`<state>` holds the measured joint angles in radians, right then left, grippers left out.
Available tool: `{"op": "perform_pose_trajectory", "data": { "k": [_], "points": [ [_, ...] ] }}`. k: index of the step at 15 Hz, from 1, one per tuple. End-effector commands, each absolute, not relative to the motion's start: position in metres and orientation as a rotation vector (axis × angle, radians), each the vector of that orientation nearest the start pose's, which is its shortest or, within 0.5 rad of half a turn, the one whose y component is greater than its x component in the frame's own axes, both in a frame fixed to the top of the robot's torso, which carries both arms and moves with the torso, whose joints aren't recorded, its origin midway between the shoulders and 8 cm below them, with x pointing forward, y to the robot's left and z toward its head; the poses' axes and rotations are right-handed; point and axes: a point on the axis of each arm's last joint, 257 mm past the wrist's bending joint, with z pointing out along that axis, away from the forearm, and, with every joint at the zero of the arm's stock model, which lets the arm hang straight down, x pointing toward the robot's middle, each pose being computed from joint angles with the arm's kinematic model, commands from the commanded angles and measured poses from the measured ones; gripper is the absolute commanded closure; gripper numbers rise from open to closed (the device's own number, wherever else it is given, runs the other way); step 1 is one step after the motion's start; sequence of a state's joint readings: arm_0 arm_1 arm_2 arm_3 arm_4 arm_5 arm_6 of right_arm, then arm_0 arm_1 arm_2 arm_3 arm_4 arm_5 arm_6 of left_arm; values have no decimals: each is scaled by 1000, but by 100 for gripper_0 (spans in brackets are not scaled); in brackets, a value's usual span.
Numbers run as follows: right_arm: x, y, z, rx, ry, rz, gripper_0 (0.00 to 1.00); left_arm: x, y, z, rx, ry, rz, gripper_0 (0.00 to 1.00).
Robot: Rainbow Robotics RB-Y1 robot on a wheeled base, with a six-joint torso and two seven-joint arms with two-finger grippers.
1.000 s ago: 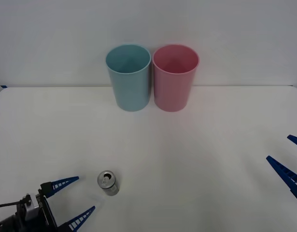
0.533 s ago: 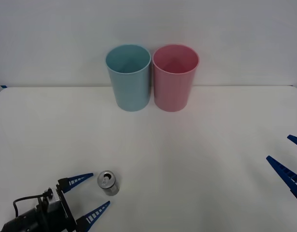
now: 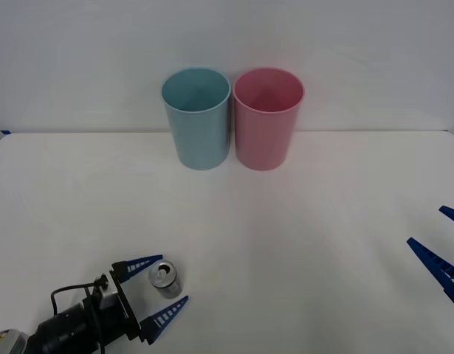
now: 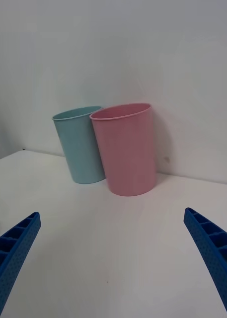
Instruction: Grasp the object on the table and drop it into the matching bin: aluminum can to the light blue bin, PET bottle to the pink bin.
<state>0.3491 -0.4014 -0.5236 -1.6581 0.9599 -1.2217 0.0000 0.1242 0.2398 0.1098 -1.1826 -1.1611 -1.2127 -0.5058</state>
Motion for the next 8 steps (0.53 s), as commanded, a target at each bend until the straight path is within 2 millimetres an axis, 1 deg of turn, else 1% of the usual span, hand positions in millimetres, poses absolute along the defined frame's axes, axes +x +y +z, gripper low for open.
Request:
{"op": "perform_pose_trajectory", "data": {
  "k": [1,3,7,8],
  "points": [
    [342,-330,-169,-465,1441,567,0,359,135,-344,774,1473,-695,0],
    [342,-330,-169,-465,1441,567,0,360,132,-344,773,1472,-696,0],
    [342,-330,-169,-465,1441,567,0,362,130,-343,784,1470,-694,0],
    [342,-330,-169,-465,1441,567,0,361,131,-344,787,1471,-693,18]
  ]
}}
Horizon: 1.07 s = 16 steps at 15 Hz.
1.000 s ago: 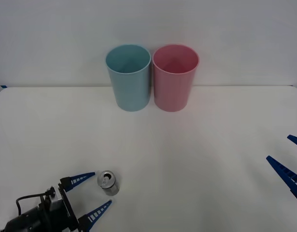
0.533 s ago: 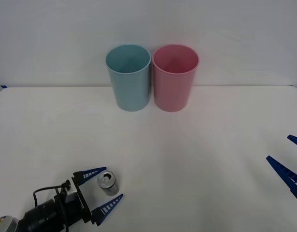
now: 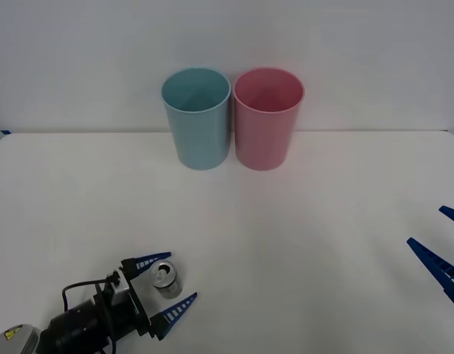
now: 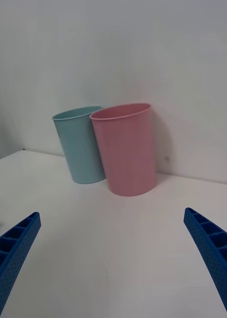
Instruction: Grasp the object on the table and drop it into the matching bin: aluminum can to the light blue bin, PET bottle to the pink bin.
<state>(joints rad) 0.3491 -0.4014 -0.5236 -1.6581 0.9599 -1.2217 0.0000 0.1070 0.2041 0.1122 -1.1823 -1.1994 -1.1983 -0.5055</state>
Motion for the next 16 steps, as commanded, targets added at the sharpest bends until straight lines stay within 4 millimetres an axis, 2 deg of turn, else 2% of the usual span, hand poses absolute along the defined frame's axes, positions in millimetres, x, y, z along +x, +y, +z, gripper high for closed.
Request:
{"op": "perform_pose_trajectory", "data": {
  "k": [1,2,3,10,16],
  "points": [
    [342,-330,-169,-465,1441,567,0,361,130,-344,786,1472,-694,62],
    [342,-330,-169,-465,1441,567,0,361,131,-345,796,1472,-686,88],
    [342,-330,-169,-465,1441,567,0,361,133,-347,803,1475,-676,99],
    [342,-330,-169,-465,1441,567,0,371,137,-344,796,1478,-654,100],
    [342,-330,-169,-465,1441,567,0,388,166,-319,726,1451,-597,100]
  ]
}}
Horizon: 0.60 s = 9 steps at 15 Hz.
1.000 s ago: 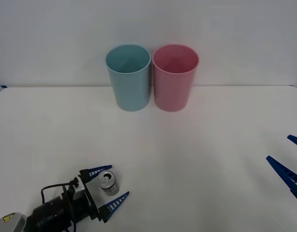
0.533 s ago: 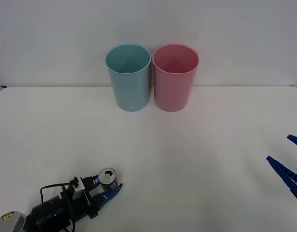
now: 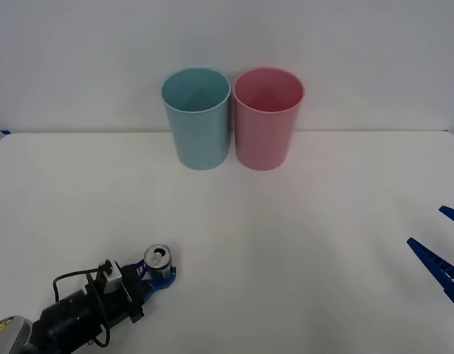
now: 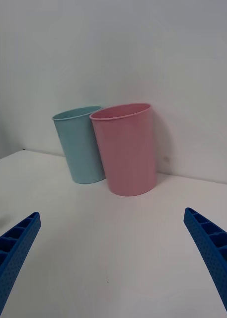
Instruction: Grasp the object on the table and drop it into the matching bin: aluminum can to the light blue bin, PET bottle to the pink bin.
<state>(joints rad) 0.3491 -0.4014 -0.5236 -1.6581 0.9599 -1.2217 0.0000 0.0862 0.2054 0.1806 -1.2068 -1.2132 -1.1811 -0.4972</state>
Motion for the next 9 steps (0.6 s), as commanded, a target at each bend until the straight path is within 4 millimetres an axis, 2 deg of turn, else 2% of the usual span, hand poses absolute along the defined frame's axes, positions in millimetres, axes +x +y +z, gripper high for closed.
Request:
{"op": "perform_pose_trajectory", "data": {
  "k": [1,6,9],
  "points": [
    [342,-330,-169,-465,1441,567,0,389,169,-312,704,1439,-596,100],
    [342,-330,-169,-465,1441,567,0,404,192,-267,572,1422,-576,100],
    [342,-330,-169,-465,1441,567,0,415,200,-232,499,1391,-572,100]
  ]
}}
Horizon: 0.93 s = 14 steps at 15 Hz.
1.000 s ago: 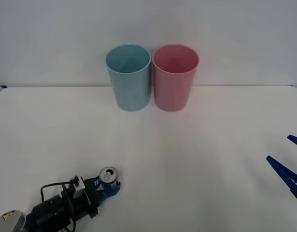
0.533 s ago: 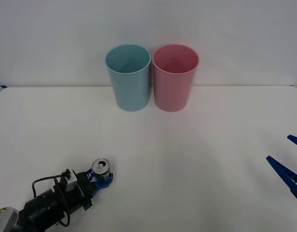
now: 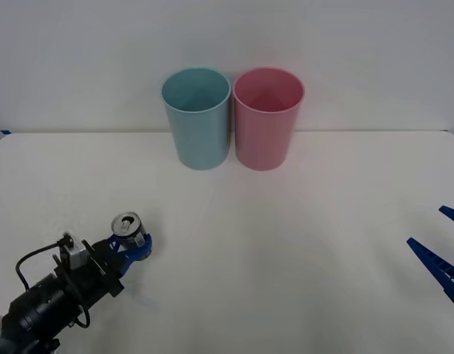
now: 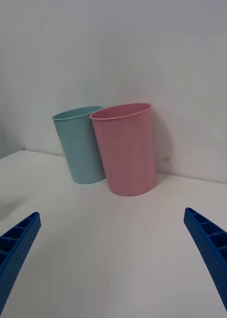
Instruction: Grasp the object on the table and drop it into the matching bin: aluminum can to the light blue bin, PET bottle to the pink bin.
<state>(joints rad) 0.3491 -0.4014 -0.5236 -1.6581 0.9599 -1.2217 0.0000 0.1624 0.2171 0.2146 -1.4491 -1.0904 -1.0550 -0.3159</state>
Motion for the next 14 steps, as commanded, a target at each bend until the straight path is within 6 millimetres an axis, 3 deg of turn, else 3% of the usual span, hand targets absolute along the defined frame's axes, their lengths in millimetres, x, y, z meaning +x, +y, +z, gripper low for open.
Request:
{"op": "perform_pose_trajectory", "data": {
  "k": [1,5,9,14],
  "points": [
    [342,-330,-169,-465,1441,567,0,418,202,-219,481,1377,-575,100],
    [342,-330,-169,-465,1441,567,0,433,211,-165,394,1330,-560,100],
    [342,-330,-169,-465,1441,567,0,444,224,-126,336,1314,-518,100],
    [342,-330,-169,-465,1441,567,0,466,214,-73,322,1285,-576,100]
  ]
}}
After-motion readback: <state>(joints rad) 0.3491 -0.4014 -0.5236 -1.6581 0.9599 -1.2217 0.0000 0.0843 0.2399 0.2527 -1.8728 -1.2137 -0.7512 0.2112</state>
